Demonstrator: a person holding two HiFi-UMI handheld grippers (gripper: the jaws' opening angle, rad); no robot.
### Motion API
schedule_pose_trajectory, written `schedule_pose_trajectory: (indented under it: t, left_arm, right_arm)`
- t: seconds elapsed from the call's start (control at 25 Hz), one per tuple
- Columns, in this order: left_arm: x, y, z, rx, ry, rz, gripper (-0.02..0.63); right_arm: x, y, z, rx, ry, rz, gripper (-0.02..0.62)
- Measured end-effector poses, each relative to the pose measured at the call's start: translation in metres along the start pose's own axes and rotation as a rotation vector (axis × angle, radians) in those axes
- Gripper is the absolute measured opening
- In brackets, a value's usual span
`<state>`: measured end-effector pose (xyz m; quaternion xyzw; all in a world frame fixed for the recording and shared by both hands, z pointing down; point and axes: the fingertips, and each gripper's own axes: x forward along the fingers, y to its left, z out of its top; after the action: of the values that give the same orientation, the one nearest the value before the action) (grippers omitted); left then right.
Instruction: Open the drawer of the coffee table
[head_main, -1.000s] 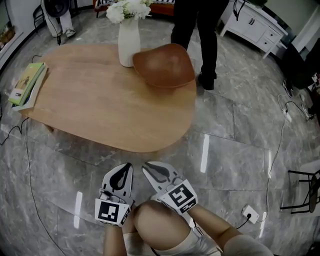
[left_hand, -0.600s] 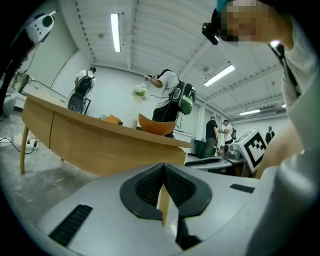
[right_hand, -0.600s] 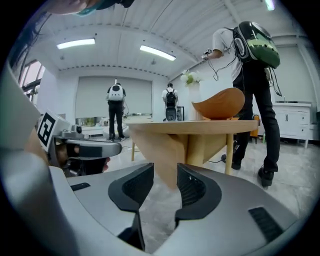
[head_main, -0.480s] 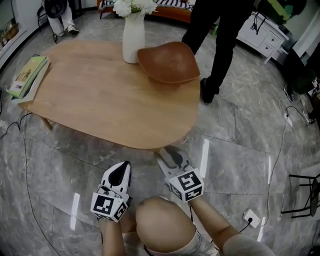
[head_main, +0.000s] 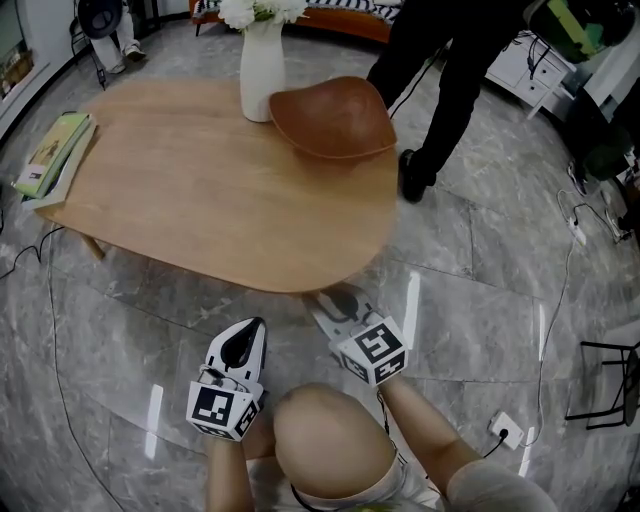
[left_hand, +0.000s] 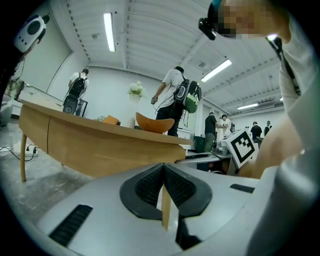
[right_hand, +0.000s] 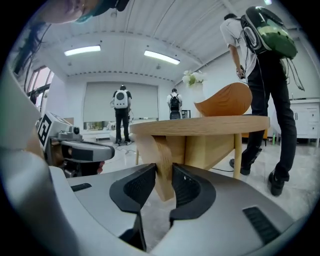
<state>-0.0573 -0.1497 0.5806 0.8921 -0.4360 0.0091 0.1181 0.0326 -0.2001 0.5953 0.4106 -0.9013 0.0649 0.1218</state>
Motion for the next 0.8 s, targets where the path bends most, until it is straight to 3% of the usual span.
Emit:
schedule_pose_trajectory:
  t: [0.52, 0.8]
  left_arm:
    - [-0.013, 0.011, -0.005, 0.004, 0.005, 0.026, 0.009]
    - [-0.017, 0.006, 0.012, 0.111, 0.018, 0.018, 0.011]
  right_arm:
    - [-0.011, 0.020, -0.003, -0.020, -0.022, 0.090, 0.097]
    - [-0.017, 0.032, -0.006, -0.010, -0.001, 0.098, 0.097]
